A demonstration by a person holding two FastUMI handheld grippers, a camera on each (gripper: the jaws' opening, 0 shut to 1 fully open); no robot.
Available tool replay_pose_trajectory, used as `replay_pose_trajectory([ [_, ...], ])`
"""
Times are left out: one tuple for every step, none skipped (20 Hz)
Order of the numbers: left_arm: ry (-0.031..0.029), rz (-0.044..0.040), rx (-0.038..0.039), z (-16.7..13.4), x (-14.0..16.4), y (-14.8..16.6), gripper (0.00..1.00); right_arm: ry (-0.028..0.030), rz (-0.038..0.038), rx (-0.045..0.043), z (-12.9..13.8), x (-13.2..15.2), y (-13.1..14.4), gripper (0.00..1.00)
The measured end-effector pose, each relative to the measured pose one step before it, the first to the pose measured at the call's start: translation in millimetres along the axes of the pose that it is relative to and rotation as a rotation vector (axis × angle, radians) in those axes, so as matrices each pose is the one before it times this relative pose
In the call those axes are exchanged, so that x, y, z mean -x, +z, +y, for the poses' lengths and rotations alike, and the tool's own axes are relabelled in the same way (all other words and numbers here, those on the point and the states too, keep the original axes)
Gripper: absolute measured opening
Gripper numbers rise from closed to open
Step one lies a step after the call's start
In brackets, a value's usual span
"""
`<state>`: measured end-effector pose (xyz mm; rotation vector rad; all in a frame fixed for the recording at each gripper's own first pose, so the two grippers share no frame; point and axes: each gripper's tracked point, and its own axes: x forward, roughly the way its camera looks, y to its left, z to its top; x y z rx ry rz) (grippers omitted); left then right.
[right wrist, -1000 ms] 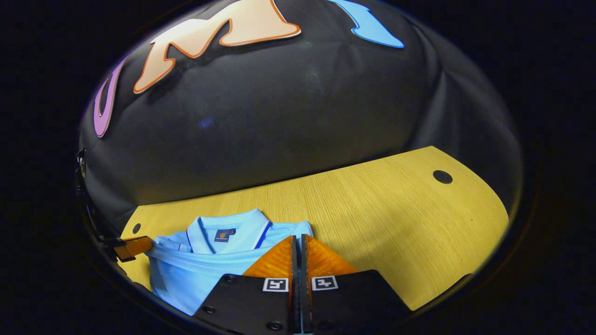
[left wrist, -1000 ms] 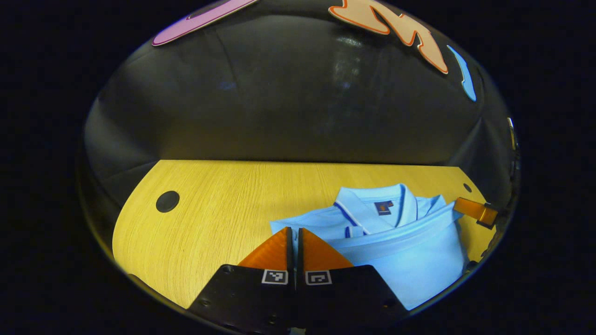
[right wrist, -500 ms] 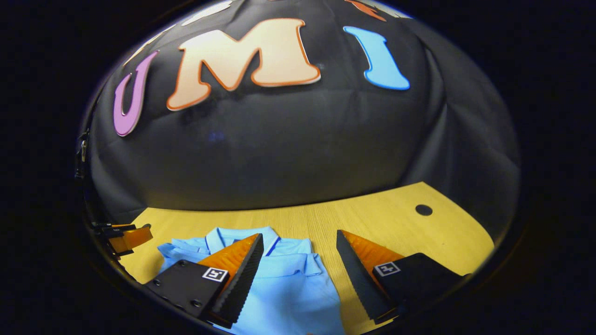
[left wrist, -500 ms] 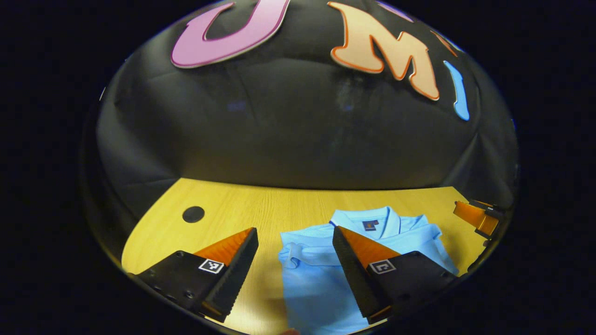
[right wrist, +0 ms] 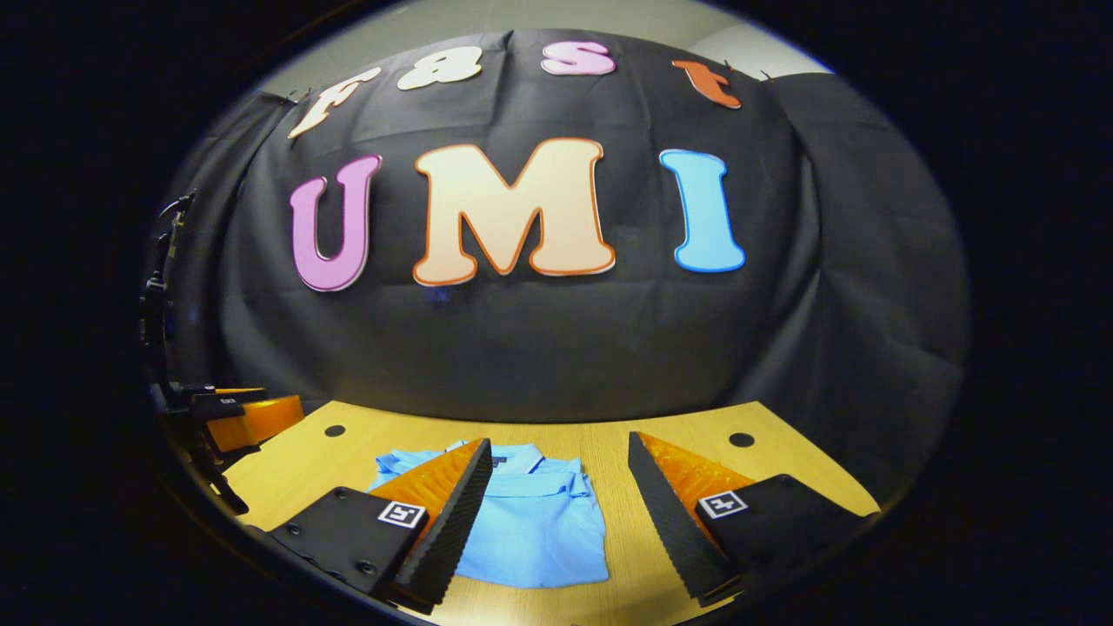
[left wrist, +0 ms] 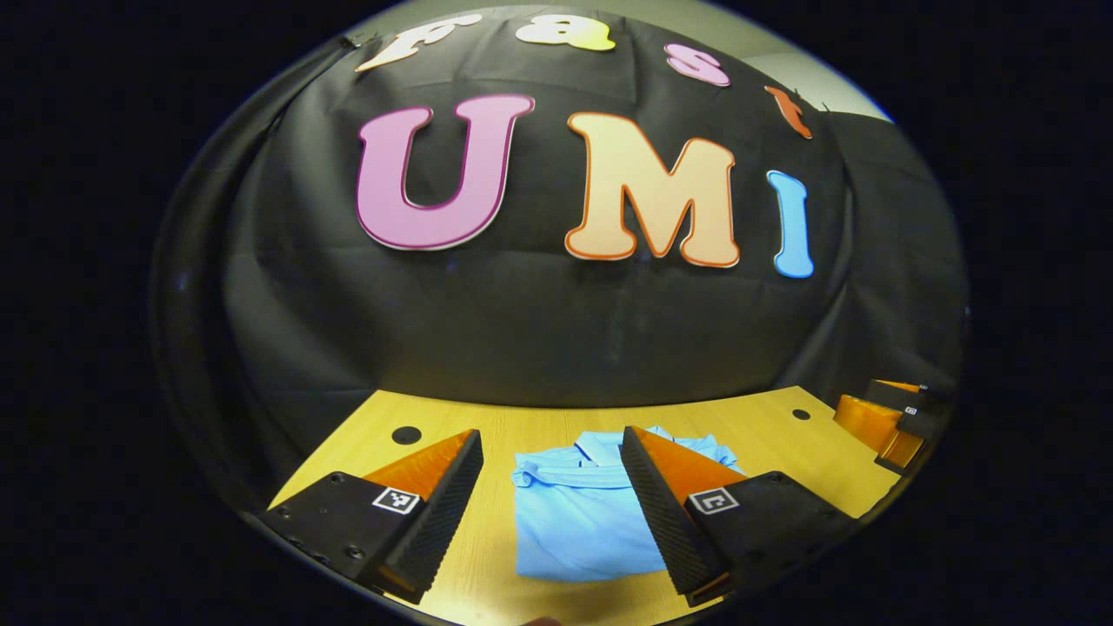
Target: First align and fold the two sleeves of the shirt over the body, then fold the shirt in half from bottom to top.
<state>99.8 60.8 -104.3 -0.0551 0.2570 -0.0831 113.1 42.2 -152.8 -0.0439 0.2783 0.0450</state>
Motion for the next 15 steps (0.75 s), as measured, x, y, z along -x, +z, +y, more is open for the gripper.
replay_pose_trajectory([
  [0.00544,-0.01319,-0.00396,-1.24,14.16,5.99,0.96,0.00863,-0.01934,0.00230,2.13,14.48,8.15,0.98],
  [0.00637,-0.01609,0.00215,-1.12,14.57,5.35,0.95,0.00402,-0.02149,0.00966,-0.13,13.41,7.68,0.98],
  [0.00030,-0.00753,0.00368,-2.67,13.21,3.50,0.96,0.00422,-0.03066,0.02047,-0.88,18.35,8.18,0.98],
  [0.00443,-0.00966,0.00160,-0.77,12.19,2.76,0.95,-0.00039,-0.01689,0.01624,-1.71,13.39,4.75,0.97],
  [0.00060,-0.01122,-0.00292,-1.57,11.97,4.08,0.95,0.00448,-0.00897,0.00707,0.50,9.70,1.11,0.98],
  [0.00213,-0.01106,-0.00510,-1.22,11.12,3.32,0.95,0.00425,-0.00174,-0.00379,0.99,11.84,1.39,0.97],
  [0.00090,-0.00586,-0.00400,-1.00,11.38,2.32,0.95,0.00886,-0.00319,-0.01218,1.64,10.81,1.40,0.97],
  [0.00001,-0.00716,-0.00436,-1.35,9.64,1.98,0.94,0.00211,-0.00994,-0.00397,-1.32,11.65,2.24,0.98],
  [0.00261,-0.00412,-0.00192,-0.65,10.22,0.80,0.95,-0.00864,-0.01556,0.00613,-3.28,8.87,3.35,0.98],
  [0.00269,-0.00851,-0.00450,0.75,9.11,1.41,0.95,-0.00476,-0.00918,0.00501,-2.21,8.75,3.03,0.97],
  [0.00511,-0.00568,-0.00411,1.10,6.97,0.83,0.95,-0.00016,-0.00161,0.00156,1.31,5.79,-0.75,0.97],
  [0.00204,-0.00176,-0.00601,-0.54,5.68,-0.73,0.95,-0.00051,-0.00376,-0.00303,0.63,6.13,0.89,0.97],
  [-0.00141,-0.00164,-0.00455,-0.35,4.76,0.35,0.95,0.00171,0.00077,-0.00657,1.03,4.16,0.44,0.97],
  [-0.00286,0.00088,-0.00191,-0.89,1.78,-0.51,0.95,0.00213,0.00038,-0.00608,1.02,2.51,1.99,0.94],
  [-0.00206,-0.00216,-0.00140,-0.40,1.63,0.67,0.95,-0.00142,0.00038,-0.00508,-0.47,3.10,1.24,0.97],
])
